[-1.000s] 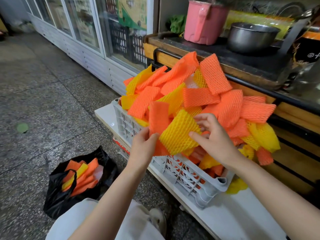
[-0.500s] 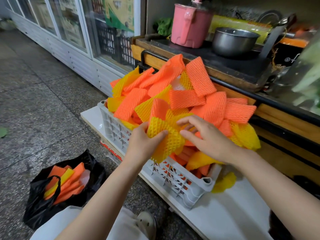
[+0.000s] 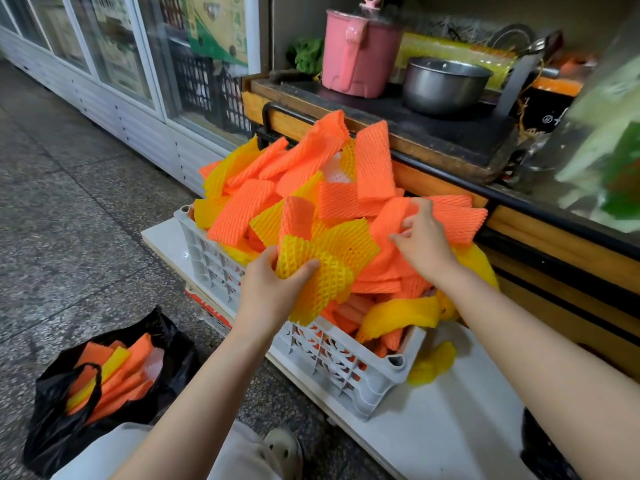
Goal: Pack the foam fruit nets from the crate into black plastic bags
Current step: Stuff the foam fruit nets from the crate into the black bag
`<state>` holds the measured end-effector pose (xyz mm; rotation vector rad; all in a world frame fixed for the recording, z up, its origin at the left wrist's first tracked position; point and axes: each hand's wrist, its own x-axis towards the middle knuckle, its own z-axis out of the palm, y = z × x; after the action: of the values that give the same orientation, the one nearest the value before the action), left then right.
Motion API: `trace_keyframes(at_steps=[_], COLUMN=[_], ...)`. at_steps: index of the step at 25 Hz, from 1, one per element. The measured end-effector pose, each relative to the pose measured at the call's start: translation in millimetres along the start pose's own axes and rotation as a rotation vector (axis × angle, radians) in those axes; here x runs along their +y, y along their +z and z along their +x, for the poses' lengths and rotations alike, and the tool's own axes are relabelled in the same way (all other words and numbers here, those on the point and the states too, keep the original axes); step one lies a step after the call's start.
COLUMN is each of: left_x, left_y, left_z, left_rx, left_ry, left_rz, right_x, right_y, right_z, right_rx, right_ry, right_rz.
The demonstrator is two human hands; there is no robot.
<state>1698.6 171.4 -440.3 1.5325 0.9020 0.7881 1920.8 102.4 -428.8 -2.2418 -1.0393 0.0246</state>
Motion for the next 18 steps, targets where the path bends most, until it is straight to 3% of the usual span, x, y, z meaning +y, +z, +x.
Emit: trace_keyframes(at_steps=[5,8,11,14,18], left_x=[-3,-2,-1,-1,-2], left_y=[-5,-4,2,8,9], left_z=[-2,-1,-1,-2,-7], left_rx=[0.024,0.019,-0.006,-0.029,-0.04], left_ry=[-0.001,0.007,0.013,0.015,0.006], left_rz=[-0.033,-0.048,-0.03,-0.009,-0.019], right_x=[-22,-22,3,34,45], right_y=[-11,-36,-51,-52,-51], right_z=[-17,-1,15,15,2], right_rx=[0.036,0.154,0.036,-0.156,-0.164], right_ry=[-0.095,-0.152,-0.023,0.199,0.243], right_rz=[-0.059,-0.349,-0.6,-0.473,-0.217])
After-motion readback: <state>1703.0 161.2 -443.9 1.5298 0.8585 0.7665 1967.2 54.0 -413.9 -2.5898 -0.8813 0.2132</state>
